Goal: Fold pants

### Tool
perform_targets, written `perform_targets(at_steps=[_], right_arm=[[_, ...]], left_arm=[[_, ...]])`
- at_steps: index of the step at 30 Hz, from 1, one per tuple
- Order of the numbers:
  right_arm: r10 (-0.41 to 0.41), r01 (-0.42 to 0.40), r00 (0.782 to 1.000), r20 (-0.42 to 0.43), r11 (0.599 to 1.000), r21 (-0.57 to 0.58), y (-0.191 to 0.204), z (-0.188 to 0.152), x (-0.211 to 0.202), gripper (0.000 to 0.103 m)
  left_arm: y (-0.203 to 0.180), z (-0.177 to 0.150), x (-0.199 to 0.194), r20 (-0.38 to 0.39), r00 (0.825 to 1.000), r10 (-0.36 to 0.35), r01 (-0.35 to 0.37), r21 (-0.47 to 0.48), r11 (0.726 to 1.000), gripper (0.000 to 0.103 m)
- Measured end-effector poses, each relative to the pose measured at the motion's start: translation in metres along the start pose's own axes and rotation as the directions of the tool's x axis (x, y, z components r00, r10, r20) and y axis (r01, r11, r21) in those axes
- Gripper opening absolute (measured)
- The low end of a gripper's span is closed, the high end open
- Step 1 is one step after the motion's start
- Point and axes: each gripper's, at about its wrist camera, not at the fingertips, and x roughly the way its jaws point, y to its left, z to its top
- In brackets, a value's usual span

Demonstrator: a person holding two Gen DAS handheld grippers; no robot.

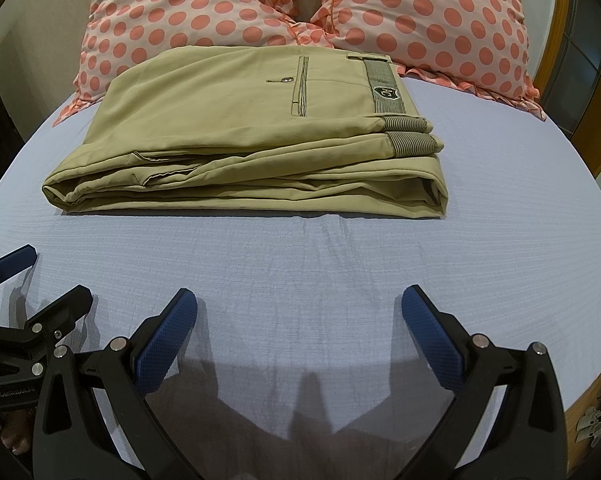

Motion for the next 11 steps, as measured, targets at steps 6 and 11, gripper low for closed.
perform_targets(at_steps=[6,11], right_arm=[[0.000,0.000,1.000,0.001,1.000,0.000,-0.0002,0.0004,0.0003,0.102],[0.000,0.000,1.000,0.000,1.000,0.000,-0.0001,-0.0002,0.0001,0.102]], left_arm=[[-0.0006,0.0005,0.0002,0.000,1.000,0.003,-0.003,-0.002,1.000,0.101],[-0.0004,0.0005,0.0003,0.002,1.000,0.004,-0.004,-0.003,1.000,0.101]])
